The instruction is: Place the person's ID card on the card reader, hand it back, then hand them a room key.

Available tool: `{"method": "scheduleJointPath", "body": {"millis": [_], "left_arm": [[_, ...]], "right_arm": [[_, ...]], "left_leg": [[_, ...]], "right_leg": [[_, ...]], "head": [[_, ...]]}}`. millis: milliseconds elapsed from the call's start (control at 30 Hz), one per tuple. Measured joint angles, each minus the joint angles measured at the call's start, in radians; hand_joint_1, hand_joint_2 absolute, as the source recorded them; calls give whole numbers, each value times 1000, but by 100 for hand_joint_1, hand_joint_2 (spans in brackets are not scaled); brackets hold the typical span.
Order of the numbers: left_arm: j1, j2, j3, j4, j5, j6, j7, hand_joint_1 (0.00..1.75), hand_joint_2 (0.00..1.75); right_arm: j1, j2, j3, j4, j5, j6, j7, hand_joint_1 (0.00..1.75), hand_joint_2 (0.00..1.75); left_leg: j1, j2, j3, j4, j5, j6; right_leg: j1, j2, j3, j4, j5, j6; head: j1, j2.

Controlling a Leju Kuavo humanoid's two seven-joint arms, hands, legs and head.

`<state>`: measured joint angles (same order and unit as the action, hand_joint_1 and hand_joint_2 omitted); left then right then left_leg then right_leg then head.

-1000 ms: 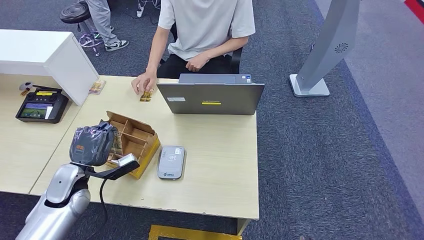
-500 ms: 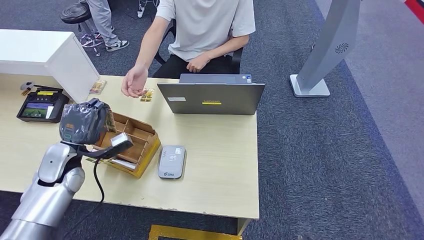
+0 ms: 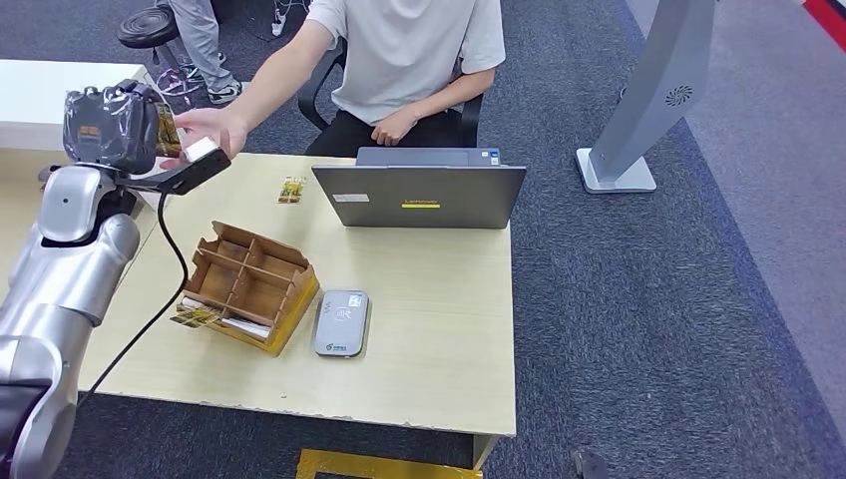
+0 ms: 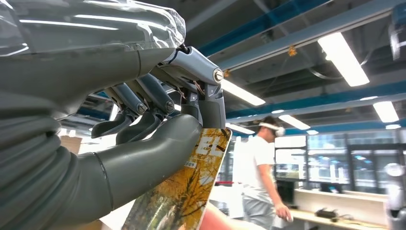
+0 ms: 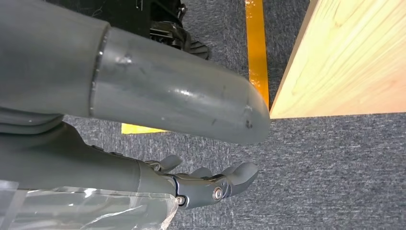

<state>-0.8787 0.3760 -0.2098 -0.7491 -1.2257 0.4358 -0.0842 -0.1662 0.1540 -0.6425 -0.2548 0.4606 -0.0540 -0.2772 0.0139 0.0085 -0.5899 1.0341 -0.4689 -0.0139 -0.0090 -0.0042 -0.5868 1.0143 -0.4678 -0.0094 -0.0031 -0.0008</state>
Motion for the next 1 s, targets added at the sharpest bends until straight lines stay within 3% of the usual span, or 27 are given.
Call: {"method": "scheduleJointPath", "body": {"millis": [200,500,633,1000], "left_arm": [[-100,-3,-15,128,-9,-12,20,175,175],[-125,-7,-18,189,-10,-10,21,175,175],[-130,-8,-18,209,-1,-10,21,0,175],[-130,-7,-18,259,66,18,-6,0,175]], "right_arm": [[-5,4,17,0,4,0,8,0,0],[-7,5,20,0,4,0,9,0,0],[-7,6,21,0,4,0,11,0,0],[-11,7,37,0,-1,-2,18,0,0]], "left_leg": [[0,0,0,0,0,0],[0,0,0,0,0,0],[0,0,0,0,0,0],[0,0,-1,0,0,0]], "right_leg": [[0,0,0,0,0,0],[0,0,0,0,0,0],[0,0,0,0,0,0],[0,0,0,0,0,0]], "head": [[0,0],[0,0],[0,0],[0,0]]}}
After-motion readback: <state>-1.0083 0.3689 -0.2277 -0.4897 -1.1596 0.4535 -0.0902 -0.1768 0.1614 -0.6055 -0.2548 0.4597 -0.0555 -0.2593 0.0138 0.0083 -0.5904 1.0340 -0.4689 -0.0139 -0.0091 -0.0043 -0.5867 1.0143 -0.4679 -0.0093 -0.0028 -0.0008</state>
